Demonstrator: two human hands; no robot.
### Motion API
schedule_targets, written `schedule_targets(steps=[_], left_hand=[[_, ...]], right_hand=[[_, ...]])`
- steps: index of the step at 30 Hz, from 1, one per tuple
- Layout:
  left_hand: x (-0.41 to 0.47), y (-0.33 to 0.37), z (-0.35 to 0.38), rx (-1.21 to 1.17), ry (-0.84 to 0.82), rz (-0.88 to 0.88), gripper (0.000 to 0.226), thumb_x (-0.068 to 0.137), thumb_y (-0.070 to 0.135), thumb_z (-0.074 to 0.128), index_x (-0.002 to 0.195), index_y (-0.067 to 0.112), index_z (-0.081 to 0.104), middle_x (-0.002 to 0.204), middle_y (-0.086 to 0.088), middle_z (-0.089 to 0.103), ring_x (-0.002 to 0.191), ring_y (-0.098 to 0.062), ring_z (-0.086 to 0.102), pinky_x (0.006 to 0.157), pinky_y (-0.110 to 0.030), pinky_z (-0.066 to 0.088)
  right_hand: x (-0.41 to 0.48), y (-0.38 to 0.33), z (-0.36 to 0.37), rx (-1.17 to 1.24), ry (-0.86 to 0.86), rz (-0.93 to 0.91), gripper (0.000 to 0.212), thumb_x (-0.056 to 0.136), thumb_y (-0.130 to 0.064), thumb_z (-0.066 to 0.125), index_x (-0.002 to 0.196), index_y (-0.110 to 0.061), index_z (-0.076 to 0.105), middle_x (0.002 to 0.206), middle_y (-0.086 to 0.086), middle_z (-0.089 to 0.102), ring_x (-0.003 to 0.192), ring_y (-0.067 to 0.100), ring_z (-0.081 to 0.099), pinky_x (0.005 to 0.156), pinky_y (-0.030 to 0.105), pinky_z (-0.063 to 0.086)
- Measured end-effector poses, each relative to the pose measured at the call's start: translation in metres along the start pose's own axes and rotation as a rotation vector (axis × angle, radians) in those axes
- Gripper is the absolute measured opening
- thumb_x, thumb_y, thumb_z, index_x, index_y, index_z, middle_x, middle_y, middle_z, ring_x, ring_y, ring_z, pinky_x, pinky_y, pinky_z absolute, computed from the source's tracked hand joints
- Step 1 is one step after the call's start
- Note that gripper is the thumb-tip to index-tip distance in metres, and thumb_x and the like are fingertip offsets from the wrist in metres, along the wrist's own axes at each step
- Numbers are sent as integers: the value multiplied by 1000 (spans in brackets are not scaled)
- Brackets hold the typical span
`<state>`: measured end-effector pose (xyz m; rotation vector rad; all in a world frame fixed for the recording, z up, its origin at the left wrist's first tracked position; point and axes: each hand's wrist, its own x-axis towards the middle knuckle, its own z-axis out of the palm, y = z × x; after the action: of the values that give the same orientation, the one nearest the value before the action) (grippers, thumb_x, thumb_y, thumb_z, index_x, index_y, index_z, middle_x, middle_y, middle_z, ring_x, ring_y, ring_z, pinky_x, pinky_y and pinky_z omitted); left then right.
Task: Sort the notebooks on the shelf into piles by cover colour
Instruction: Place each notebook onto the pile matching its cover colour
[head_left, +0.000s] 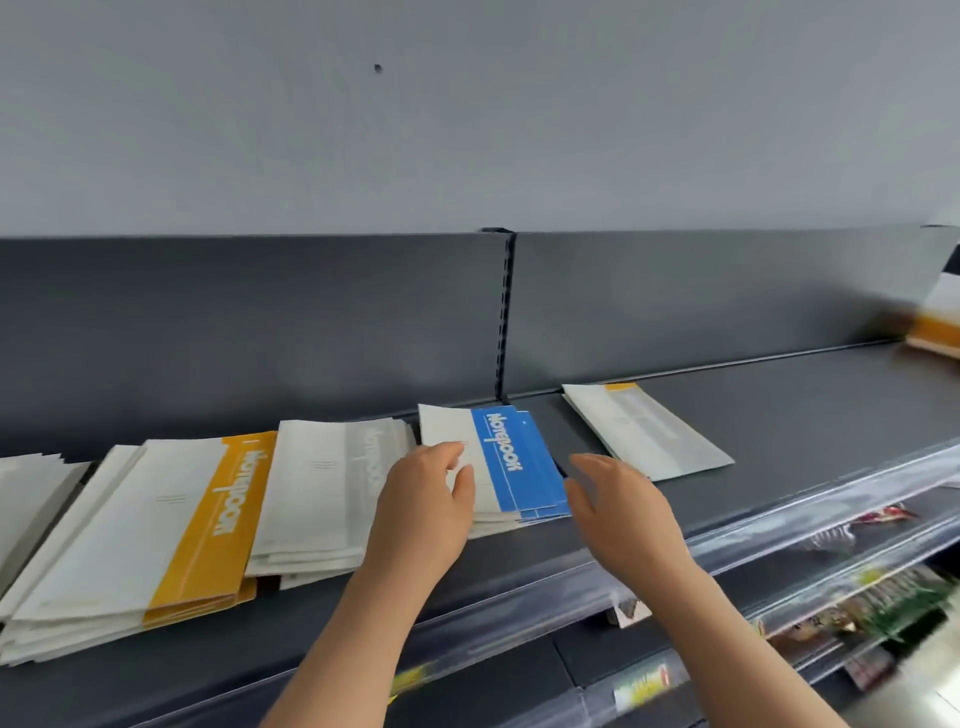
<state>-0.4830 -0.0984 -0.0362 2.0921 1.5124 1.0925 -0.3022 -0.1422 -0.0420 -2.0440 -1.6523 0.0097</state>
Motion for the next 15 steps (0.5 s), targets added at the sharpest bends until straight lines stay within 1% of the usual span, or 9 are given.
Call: schedule_targets(steps=[1, 2, 3, 4, 6, 10, 13, 14, 15], left_hand=[[4, 7, 10, -5, -12, -2, 36, 97, 27, 48, 131, 18, 54, 127, 2, 58, 112, -12, 55, 91, -21, 45], [10, 13, 20, -7, -30, 4, 35, 98, 26, 47, 131, 18, 55, 126, 2, 59, 112, -12, 55, 90, -21, 44], [15, 19, 30, -4, -48, 12, 34, 98, 25, 47, 129, 17, 56, 124, 1, 60, 111, -12, 55, 89, -21, 43], [21, 23, 40, 4, -68, 16, 32, 97, 25, 47, 127, 16, 57, 121, 1, 62, 109, -13, 56, 88, -20, 41], [33, 31, 60, 10, -103, 15, 32, 97, 24, 47, 126, 14, 58, 119, 0, 62, 108, -14, 56, 88, -21, 41], [57, 44, 94, -2, -172, -6, 35, 97, 25, 47, 128, 12, 57, 123, -2, 62, 112, -17, 57, 94, -28, 45], [75, 55, 119, -7, -250, -41, 34, 97, 26, 47, 126, 14, 57, 120, -1, 63, 110, -17, 58, 89, -27, 45], [80, 57, 128, -19, -275, -52, 28, 96, 26, 48, 119, 16, 60, 114, -1, 64, 105, -18, 60, 86, -28, 46], [85, 59, 137, -29, -291, -61, 15, 95, 25, 49, 102, 20, 61, 104, -1, 66, 96, -18, 61, 82, -29, 47]], right_hand=[[4, 14, -3, -12, 4, 24, 21, 94, -23, 42, 91, -9, 58, 87, 2, 62, 86, 26, 56, 68, 30, 45], [8, 27, -6, -18, 14, 47, 24, 94, -23, 43, 100, -7, 60, 97, 5, 65, 94, 25, 57, 76, 35, 48], [12, 39, -9, -21, 27, 69, 27, 95, -23, 44, 106, -6, 61, 105, 6, 66, 100, 25, 57, 82, 37, 48], [17, 50, -11, -21, 39, 89, 28, 95, -23, 44, 109, -6, 61, 109, 6, 65, 104, 24, 56, 85, 37, 47], [26, 68, -15, -36, 38, 123, 29, 95, -24, 44, 111, -7, 60, 114, 5, 64, 107, 24, 55, 86, 36, 46], [48, 101, -18, -74, 7, 186, 30, 96, -25, 42, 115, -8, 59, 121, 2, 62, 110, 24, 54, 87, 36, 45], [67, 127, -21, -102, -1, 205, 31, 96, -25, 42, 117, -10, 59, 122, 1, 61, 111, 24, 54, 88, 34, 45], [73, 136, -21, -107, -2, 210, 31, 97, -25, 42, 117, -11, 60, 121, 1, 61, 112, 24, 54, 88, 34, 45], [78, 145, -20, -111, -3, 211, 30, 97, -25, 41, 116, -11, 60, 120, 2, 62, 111, 24, 54, 87, 34, 45]])
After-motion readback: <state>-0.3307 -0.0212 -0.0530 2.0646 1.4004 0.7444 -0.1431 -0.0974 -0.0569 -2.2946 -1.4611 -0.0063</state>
